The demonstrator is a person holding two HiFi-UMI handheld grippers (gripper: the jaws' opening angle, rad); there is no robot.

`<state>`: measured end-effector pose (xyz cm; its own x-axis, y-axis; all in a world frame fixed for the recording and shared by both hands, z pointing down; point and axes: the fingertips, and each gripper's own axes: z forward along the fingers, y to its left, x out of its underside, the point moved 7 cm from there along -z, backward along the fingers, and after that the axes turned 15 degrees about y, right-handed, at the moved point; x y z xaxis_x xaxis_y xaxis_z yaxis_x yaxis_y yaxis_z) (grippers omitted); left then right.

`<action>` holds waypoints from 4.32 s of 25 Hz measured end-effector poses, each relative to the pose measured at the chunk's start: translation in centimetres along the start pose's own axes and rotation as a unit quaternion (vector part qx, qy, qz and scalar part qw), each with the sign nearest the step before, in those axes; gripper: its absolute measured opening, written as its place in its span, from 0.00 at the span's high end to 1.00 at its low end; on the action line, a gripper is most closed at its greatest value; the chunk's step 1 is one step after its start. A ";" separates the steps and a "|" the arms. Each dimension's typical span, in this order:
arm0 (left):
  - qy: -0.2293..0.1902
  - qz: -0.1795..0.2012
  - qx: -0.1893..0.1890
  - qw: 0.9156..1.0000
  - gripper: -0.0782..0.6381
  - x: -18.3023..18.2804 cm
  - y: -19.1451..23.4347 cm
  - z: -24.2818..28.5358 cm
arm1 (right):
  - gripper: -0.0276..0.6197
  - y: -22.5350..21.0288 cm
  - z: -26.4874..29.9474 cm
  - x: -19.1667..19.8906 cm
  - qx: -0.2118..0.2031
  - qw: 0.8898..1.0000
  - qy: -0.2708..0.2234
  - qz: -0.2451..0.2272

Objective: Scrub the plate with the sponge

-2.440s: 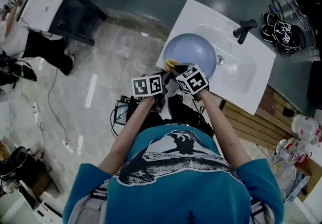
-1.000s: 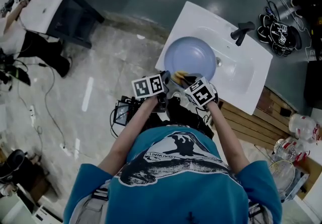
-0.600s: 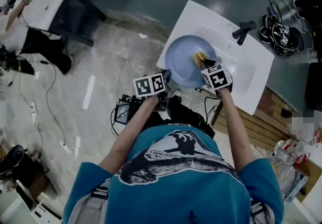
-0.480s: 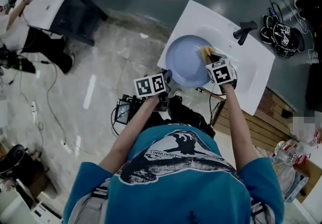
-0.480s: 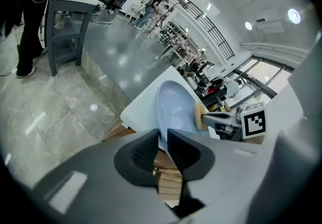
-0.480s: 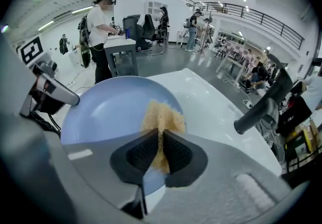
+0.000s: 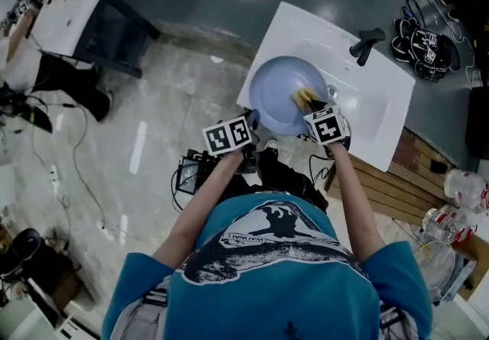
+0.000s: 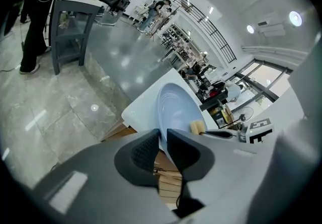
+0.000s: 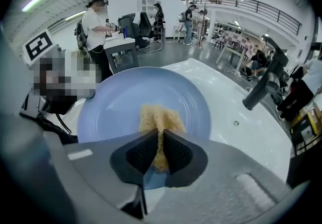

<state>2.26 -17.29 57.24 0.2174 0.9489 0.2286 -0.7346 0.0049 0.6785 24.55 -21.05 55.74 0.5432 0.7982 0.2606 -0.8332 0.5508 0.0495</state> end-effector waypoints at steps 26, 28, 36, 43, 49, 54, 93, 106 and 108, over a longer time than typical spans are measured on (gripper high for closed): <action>0.047 0.173 0.087 0.980 0.59 -0.6 -0.8 -3.4 | 0.91 9.3 -3.7 -0.3 -0.054 0.984 -0.085 0.149; 0.048 0.208 0.112 0.971 0.60 -0.8 -1.2 -4.8 | 0.91 10.0 -4.8 -0.2 -0.051 0.980 -0.103 0.164; 0.059 0.308 0.195 0.929 0.63 -1.4 -1.8 -11.6 | 0.91 16.6 -8.9 -0.7 -0.039 0.959 -0.179 0.215; 0.100 0.392 0.213 0.889 0.65 0.2 -0.4 -15.4 | 0.91 22.6 -10.2 0.2 -0.022 0.935 -0.209 0.286; 0.117 0.448 0.216 0.860 0.67 2.7 -0.4 -16.8 | 0.91 25.0 -11.2 2.2 -0.006 0.927 -0.209 0.312; 0.122 0.466 0.226 0.847 0.68 3.9 -1.5 -16.9 | 0.91 25.3 -11.8 4.0 -0.002 0.921 -0.206 0.330; 0.060 0.474 0.184 0.859 0.87 25.6 -5.2 -23.2 | 0.92 33.4 -18.3 22.6 -0.045 0.926 -0.258 0.273; 0.056 0.480 0.178 0.857 0.87 28.2 -5.1 -24.4 | 0.92 35.2 -18.7 23.9 -0.050 0.931 -0.259 0.252; 0.057 0.481 0.180 0.856 0.87 28.4 -5.2 -24.5 | 0.92 35.4 -18.8 24.0 -0.051 0.931 -0.261 0.252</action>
<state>-3.51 17.40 43.15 -0.4564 0.4837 0.7469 -0.2887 -0.8744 0.3899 10.08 22.20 45.60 -0.0604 0.7490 0.6598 -0.9400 0.1798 -0.2901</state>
